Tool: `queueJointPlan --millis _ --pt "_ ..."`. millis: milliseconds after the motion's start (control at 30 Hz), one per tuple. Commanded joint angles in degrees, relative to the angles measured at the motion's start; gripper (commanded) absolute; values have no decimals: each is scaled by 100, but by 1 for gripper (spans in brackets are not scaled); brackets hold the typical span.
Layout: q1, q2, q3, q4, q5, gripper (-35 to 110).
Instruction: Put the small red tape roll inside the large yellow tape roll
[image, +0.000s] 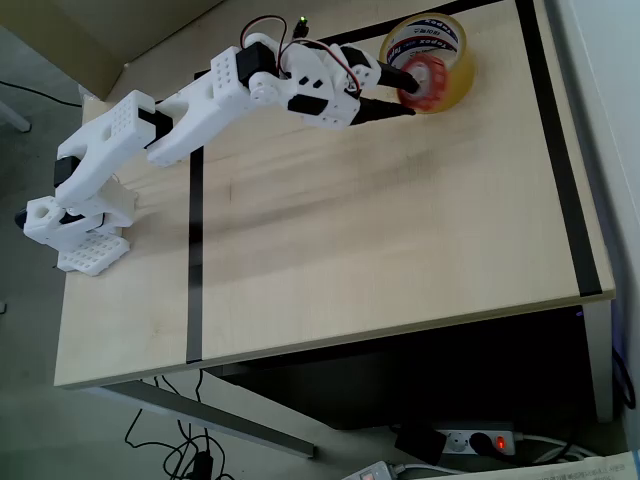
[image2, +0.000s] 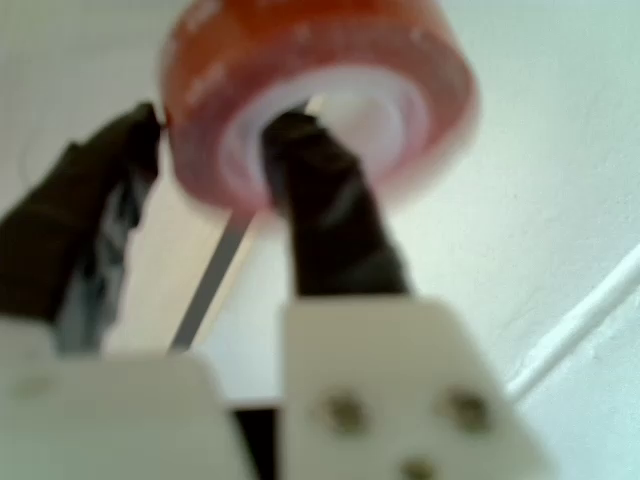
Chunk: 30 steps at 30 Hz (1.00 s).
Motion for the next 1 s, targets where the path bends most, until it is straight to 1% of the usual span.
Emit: queueJointPlan --millis 0,167,467,967 --pt "-44 360 -483 -123 9 13" --pt "-18 343 -510 -114 9 13" --pt "-149 352 -888 -272 0 0" --pt "-466 360 -1028 -510 9 0"
